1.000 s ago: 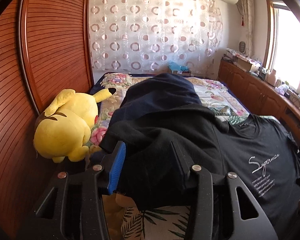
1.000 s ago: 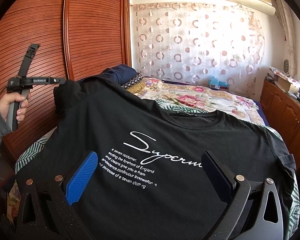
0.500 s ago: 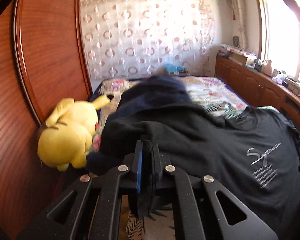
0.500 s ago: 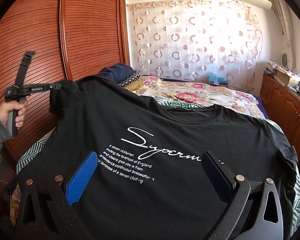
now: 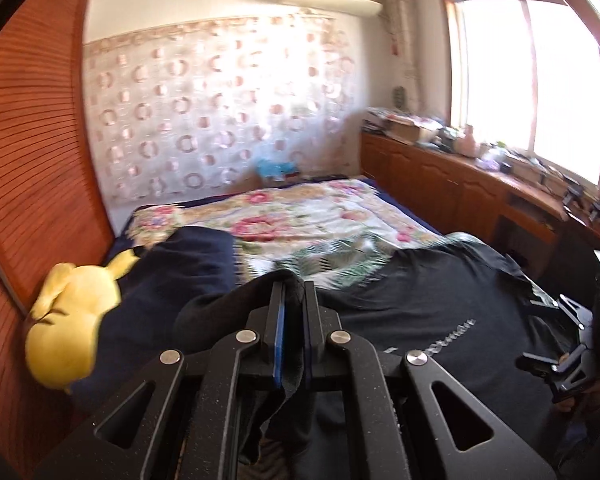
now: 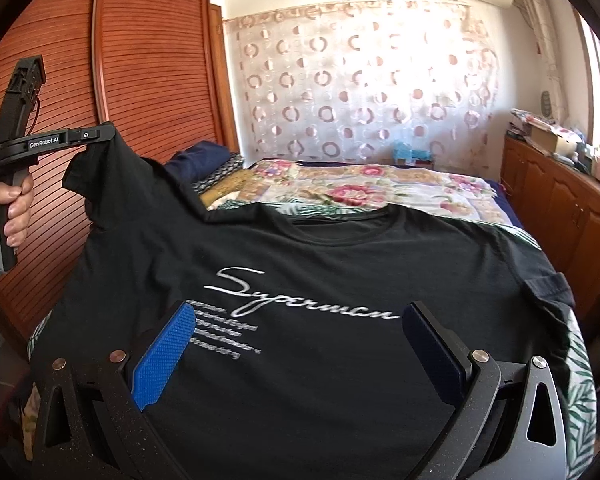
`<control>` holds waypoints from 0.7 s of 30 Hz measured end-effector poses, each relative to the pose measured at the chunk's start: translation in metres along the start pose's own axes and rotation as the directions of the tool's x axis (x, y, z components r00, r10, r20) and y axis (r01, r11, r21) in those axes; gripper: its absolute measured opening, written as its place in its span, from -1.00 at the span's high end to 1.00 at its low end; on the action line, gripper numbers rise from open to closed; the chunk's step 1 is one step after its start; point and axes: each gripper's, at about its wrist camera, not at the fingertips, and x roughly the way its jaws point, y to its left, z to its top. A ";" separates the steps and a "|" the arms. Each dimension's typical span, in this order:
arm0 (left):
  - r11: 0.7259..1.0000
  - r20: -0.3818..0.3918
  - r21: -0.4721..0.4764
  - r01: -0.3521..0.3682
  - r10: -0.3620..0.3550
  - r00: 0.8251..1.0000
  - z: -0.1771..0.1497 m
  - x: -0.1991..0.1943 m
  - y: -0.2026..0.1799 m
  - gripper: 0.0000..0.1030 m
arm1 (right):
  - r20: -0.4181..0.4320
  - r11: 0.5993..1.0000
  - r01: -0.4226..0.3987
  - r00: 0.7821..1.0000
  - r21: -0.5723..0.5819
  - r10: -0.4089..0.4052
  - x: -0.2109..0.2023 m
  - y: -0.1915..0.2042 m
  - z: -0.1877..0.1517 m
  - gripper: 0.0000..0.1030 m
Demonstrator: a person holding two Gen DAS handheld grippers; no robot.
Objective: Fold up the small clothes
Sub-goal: 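Fold the held side over toward the shirt's center, open left gripper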
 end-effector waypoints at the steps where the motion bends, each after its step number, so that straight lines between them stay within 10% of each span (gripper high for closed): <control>1: 1.000 -0.007 0.007 0.011 -0.011 1.000 0.000 0.004 -0.008 0.85 | -0.001 1.000 0.006 1.000 0.007 -0.006 -0.002 -0.001 -0.001 -1.00; 8: 0.996 -0.078 0.030 0.084 -0.081 0.994 -0.016 0.022 -0.048 0.78 | -0.006 0.999 0.030 1.000 0.031 -0.030 -0.005 0.005 -0.001 -1.00; 14: 0.997 -0.049 0.017 0.072 -0.071 0.996 -0.021 0.007 -0.048 0.21 | -0.010 0.999 0.033 0.999 0.037 -0.033 -0.003 0.016 0.001 -1.00; 21: 0.999 -0.034 -0.013 0.029 -0.030 0.999 -0.036 -0.009 -0.023 0.20 | -0.023 1.000 0.001 1.000 -0.002 -0.001 0.005 0.030 0.009 -0.99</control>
